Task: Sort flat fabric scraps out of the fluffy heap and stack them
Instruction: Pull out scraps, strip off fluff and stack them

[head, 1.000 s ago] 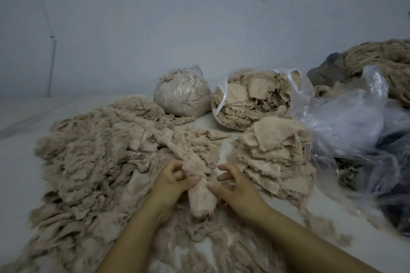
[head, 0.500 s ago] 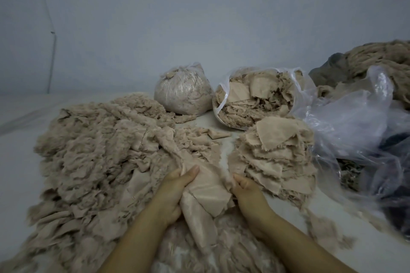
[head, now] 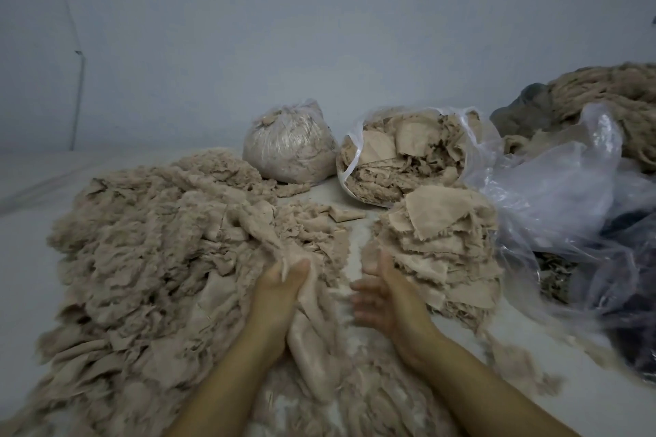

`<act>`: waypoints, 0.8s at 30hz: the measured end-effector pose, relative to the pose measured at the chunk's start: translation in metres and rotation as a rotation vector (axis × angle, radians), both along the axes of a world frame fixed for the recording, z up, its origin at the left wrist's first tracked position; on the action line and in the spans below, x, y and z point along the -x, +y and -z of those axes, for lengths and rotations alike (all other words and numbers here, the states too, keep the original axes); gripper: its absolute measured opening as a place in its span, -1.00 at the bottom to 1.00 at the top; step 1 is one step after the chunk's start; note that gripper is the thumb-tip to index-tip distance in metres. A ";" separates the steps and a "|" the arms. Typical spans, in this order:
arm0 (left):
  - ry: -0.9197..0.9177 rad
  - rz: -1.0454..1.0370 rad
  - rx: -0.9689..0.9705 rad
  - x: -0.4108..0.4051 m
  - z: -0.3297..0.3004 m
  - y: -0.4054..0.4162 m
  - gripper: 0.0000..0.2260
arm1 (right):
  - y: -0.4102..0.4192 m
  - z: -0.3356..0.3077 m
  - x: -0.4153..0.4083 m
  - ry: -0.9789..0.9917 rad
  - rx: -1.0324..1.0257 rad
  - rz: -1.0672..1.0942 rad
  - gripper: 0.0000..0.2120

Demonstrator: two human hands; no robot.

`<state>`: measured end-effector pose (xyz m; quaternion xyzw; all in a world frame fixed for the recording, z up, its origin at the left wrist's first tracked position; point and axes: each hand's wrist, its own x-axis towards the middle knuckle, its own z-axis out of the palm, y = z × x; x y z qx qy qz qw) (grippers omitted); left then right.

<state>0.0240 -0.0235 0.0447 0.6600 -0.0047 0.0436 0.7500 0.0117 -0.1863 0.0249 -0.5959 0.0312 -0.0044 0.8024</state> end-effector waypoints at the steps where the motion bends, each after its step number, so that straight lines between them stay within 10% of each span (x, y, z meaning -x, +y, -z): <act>1: -0.017 0.079 -0.016 0.004 0.002 -0.006 -0.78 | 0.004 0.002 -0.001 0.015 0.007 -0.082 -0.54; 5: -0.051 0.325 -0.043 0.011 0.002 -0.008 -0.81 | 0.014 0.000 0.002 -0.025 0.011 -0.245 -0.51; 12: 0.008 -0.221 0.116 -0.014 0.003 0.006 -0.81 | -0.003 -0.004 0.009 -0.102 0.018 -0.107 -0.80; 18: -0.277 -0.386 -0.502 -0.013 0.011 0.010 -0.62 | -0.011 -0.005 0.010 -0.091 0.009 -0.094 -0.79; 21: -0.481 -0.188 -0.721 0.001 0.016 -0.005 -0.32 | -0.005 -0.002 0.013 -0.129 0.017 -0.122 -0.77; 24: -0.230 0.246 -0.445 0.007 0.016 -0.015 -0.44 | -0.006 -0.003 0.012 -0.195 -0.037 -0.040 -0.79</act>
